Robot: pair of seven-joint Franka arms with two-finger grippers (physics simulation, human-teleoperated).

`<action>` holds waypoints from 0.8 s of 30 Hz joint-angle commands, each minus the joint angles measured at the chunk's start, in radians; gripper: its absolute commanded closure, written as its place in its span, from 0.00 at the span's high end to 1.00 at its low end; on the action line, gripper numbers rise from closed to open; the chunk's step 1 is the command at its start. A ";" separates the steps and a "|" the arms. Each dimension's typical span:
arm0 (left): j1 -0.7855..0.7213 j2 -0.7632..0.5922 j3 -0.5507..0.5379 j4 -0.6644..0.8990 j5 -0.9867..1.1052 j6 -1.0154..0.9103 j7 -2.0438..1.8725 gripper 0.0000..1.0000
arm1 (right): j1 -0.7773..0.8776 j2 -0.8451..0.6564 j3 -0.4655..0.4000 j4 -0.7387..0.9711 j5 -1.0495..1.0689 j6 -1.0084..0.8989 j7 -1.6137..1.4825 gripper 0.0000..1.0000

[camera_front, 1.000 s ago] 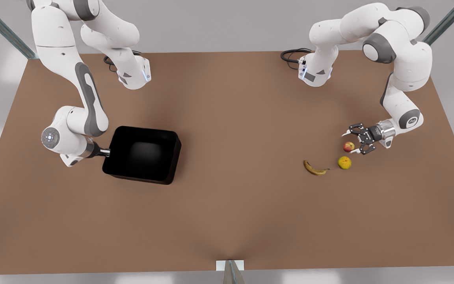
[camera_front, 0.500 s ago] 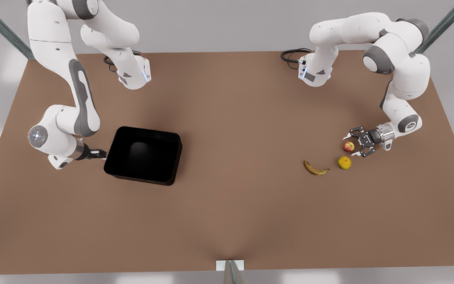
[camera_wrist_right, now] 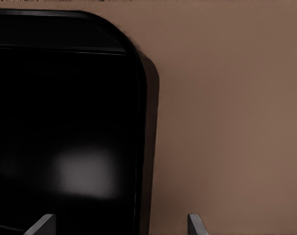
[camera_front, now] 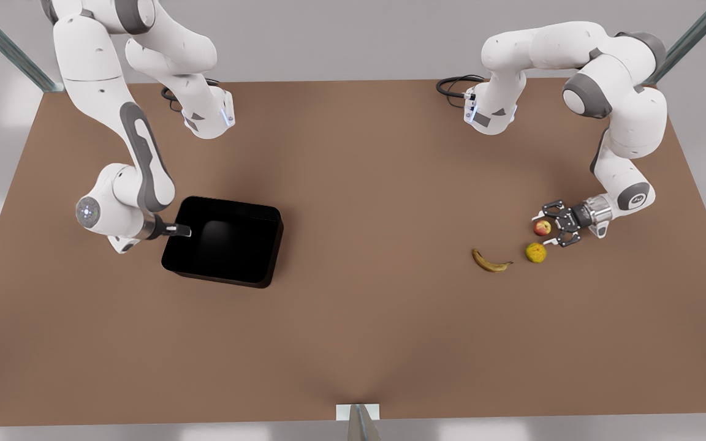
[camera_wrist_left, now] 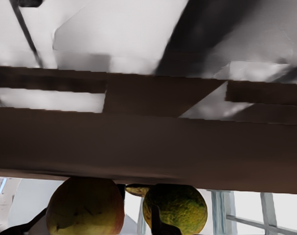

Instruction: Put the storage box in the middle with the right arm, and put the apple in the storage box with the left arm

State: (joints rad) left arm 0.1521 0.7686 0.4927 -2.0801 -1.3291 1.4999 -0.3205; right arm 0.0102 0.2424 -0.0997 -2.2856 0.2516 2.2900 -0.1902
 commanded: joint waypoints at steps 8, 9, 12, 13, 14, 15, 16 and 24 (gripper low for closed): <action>0.000 0.001 -0.006 0.000 0.001 0.003 0.003 0.50 | 0.011 0.009 0.000 0.003 -0.005 0.003 -0.011 0.21; 0.000 0.003 -0.006 0.002 0.001 0.003 0.003 0.50 | 0.013 0.009 0.000 0.005 -0.006 0.003 -0.011 0.21; 0.001 0.008 -0.006 0.000 0.001 0.003 0.004 0.47 | 0.011 0.009 0.000 0.012 -0.006 0.003 -0.011 0.21; 0.000 0.008 -0.006 0.000 0.002 0.002 0.003 0.47 | 0.011 0.009 0.000 0.012 -0.006 0.003 -0.012 0.21; 0.000 0.008 -0.006 0.000 0.002 0.000 0.003 0.47 | 0.013 0.009 0.000 0.012 -0.006 0.005 -0.012 0.21; 0.001 0.008 -0.006 0.000 0.002 -0.001 0.003 0.40 | 0.013 0.009 0.000 0.012 -0.006 0.005 -0.012 0.21; 0.000 0.008 -0.006 0.000 0.002 -0.004 0.001 0.34 | 0.013 0.009 0.000 0.012 -0.008 0.005 -0.012 0.21; 0.001 -0.046 0.000 0.063 0.065 -0.041 -0.118 0.32 | 0.013 -0.031 0.034 0.029 0.006 -0.003 -0.083 0.21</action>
State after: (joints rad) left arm 0.1533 0.7212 0.4928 -2.0114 -1.2384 1.4542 -0.4436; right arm 0.0242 0.2009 -0.0426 -2.2443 0.2610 2.2846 -0.2737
